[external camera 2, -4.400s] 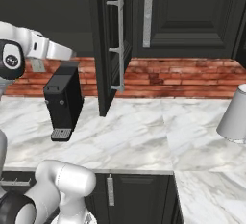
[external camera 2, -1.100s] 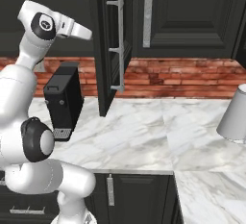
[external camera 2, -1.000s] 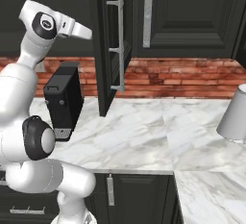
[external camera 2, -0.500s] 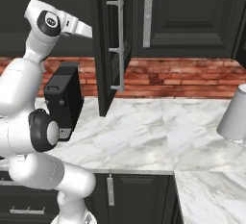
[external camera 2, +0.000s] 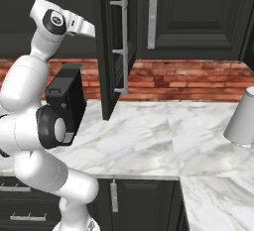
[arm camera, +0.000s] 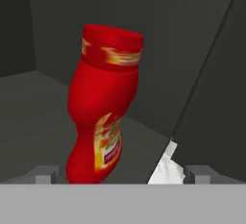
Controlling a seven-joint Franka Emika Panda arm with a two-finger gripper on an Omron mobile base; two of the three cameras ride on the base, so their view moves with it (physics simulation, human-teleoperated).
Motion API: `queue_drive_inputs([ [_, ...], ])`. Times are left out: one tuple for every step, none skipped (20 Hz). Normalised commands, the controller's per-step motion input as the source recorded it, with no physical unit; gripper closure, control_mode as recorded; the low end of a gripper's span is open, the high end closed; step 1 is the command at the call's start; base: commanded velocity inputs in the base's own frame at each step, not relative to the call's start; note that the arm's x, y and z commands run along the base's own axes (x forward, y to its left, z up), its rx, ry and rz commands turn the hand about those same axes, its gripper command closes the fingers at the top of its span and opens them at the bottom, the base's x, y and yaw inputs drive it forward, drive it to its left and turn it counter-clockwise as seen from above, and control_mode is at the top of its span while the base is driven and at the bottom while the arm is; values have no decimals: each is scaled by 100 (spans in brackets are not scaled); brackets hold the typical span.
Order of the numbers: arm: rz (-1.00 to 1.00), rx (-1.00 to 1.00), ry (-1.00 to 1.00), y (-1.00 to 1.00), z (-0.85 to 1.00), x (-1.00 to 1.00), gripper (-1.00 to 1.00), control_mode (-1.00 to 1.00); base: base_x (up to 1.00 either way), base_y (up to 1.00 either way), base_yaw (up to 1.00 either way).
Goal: Take 2 condiments from the cabinet and move them on the counter near the stove.Make sure the condiments are lined up with each other, next to each other.
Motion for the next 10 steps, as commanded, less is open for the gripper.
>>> queue_drive_inputs([
  [-2,0,0,-1,0,21,-100,-100,0,0,0],
  [-2,0,0,-1,0,22,-100,-100,0,0,0],
  [-2,0,0,-2,0,24,-100,-100,0,0,0],
  [-2,0,0,-1,0,22,-100,-100,0,0,0],
  [-2,0,0,-1,0,20,-100,-100,0,0,0],
  [-2,0,0,-2,0,20,-100,-100,0,0,0],
  [-3,0,0,-2,-1,19,-100,-100,0,0,0],
  [-3,0,0,-2,-1,18,-100,-100,0,0,0],
  [-3,0,0,-3,-2,19,-100,-100,0,0,0],
  [-3,0,0,-2,-1,19,-100,-100,0,0,0],
])
